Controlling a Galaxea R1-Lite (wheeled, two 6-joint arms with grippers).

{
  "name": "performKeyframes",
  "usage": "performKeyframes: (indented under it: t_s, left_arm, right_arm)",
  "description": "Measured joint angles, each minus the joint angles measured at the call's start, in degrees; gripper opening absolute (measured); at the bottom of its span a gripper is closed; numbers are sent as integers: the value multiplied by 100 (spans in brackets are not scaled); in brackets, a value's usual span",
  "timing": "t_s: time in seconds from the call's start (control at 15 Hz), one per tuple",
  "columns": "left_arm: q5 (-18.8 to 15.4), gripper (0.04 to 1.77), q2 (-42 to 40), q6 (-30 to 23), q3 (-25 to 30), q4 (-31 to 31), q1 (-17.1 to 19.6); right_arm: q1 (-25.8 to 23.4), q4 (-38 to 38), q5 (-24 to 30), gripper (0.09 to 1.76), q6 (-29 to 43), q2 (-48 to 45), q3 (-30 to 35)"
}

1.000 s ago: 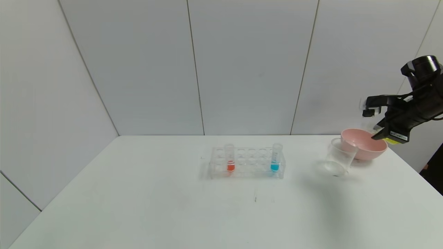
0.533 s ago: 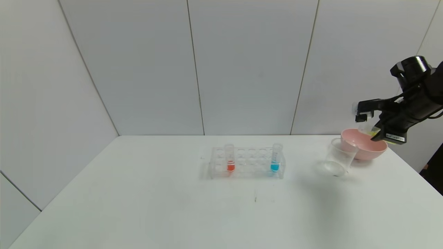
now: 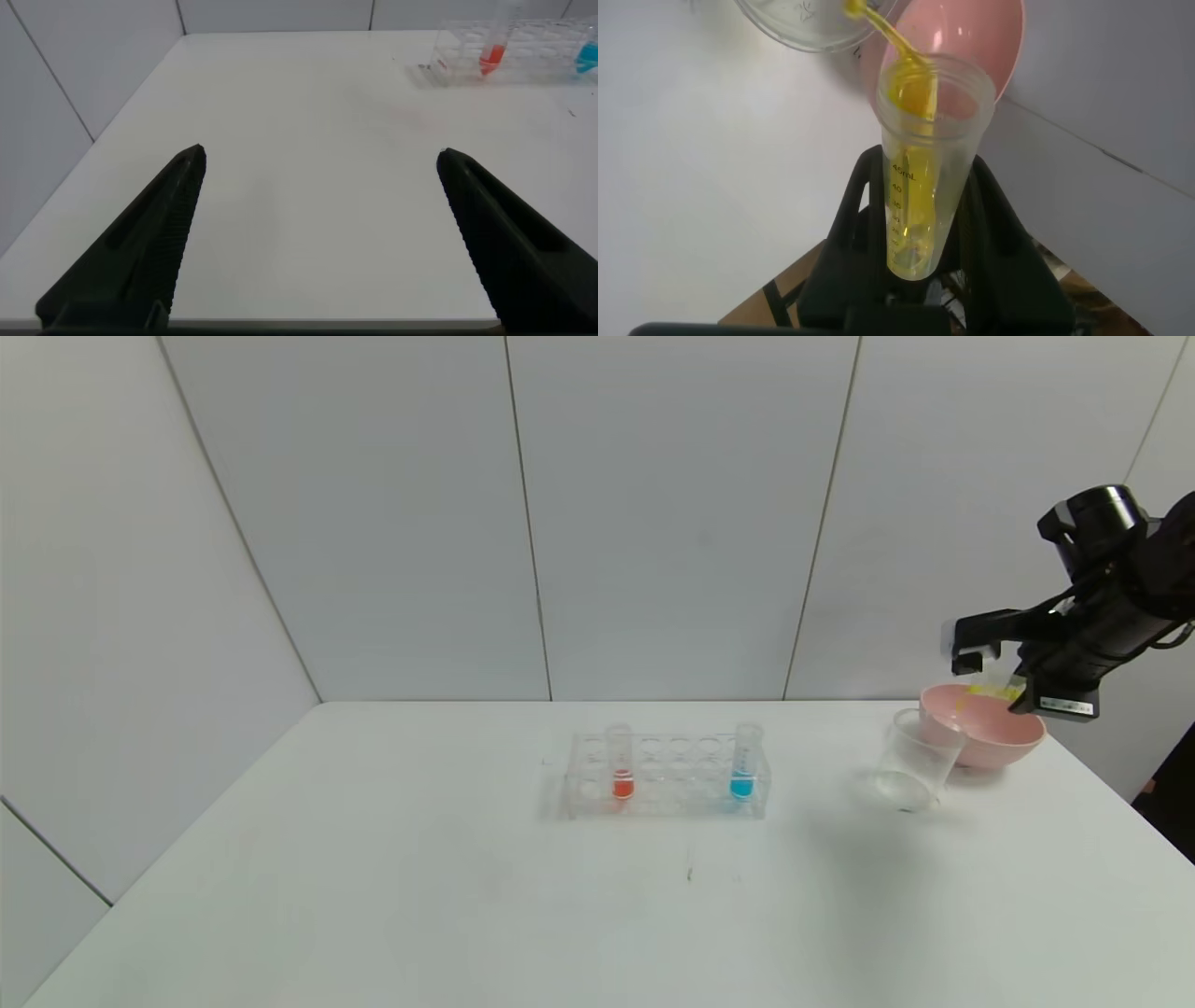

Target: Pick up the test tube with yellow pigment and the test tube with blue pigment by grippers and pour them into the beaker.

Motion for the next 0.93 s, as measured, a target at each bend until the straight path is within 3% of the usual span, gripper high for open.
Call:
performKeyframes:
  t_s: [0.53,0.93]
  left_arm:
    - [0,176,0,0,0,0,2]
    - [0,176,0,2,0,0,0]
  right_arm:
    - [117,-96,-563,51,-59,155,0]
    - [385,-208,-1346,51,-162,245,1]
